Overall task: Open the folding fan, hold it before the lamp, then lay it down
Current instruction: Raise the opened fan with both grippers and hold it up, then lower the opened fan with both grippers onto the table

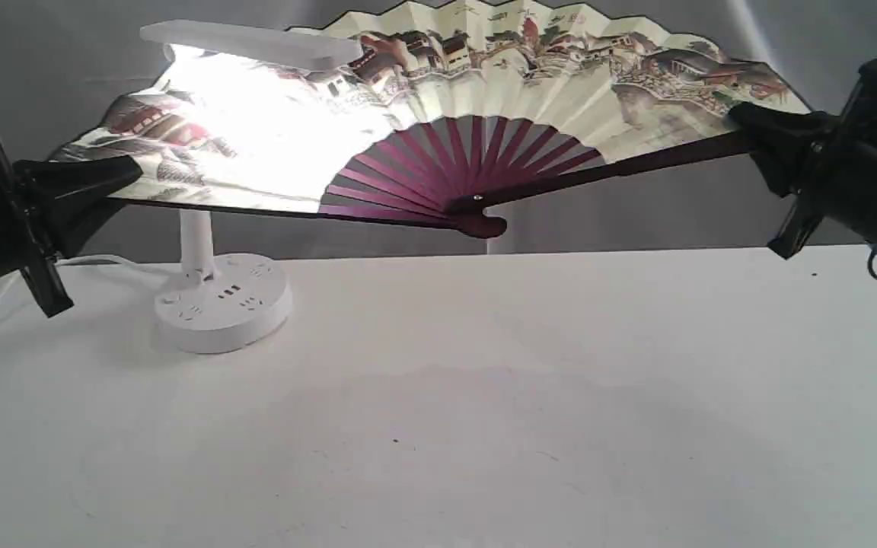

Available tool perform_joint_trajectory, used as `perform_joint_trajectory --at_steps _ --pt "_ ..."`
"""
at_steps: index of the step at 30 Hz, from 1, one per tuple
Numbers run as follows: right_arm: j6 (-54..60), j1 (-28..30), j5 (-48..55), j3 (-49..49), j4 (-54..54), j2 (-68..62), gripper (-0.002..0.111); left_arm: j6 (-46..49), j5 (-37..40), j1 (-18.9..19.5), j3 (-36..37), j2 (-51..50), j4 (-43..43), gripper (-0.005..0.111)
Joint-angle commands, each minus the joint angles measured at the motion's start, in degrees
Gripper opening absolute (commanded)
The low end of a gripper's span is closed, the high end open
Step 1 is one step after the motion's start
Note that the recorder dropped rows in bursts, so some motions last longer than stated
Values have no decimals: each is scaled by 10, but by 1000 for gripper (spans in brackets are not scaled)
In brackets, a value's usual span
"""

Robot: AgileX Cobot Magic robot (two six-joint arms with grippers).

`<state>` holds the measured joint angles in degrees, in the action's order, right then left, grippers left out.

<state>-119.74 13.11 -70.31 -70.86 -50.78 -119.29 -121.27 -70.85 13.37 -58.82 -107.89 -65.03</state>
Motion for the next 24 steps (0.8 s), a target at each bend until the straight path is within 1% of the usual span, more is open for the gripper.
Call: perform_joint_trajectory --at_steps 1,8,13,16,19,20,24 --pt "4 10 3 1 23 7 0 -14 9 7 2 6 11 0" --pt "4 10 3 1 18 7 0 -14 9 7 2 6 7 0" --pt "4 12 3 13 -3 6 0 -13 9 7 2 6 -28 0" --pt "4 18 3 51 -3 4 0 -13 9 7 12 6 -46 0" --pt "8 37 3 93 -2 -1 0 -13 9 7 38 5 -43 0" --pt "18 43 3 104 -3 -2 0 -10 21 7 52 4 -43 0" --pt "52 76 3 156 -36 -5 0 19 37 7 89 -22 -34 0"
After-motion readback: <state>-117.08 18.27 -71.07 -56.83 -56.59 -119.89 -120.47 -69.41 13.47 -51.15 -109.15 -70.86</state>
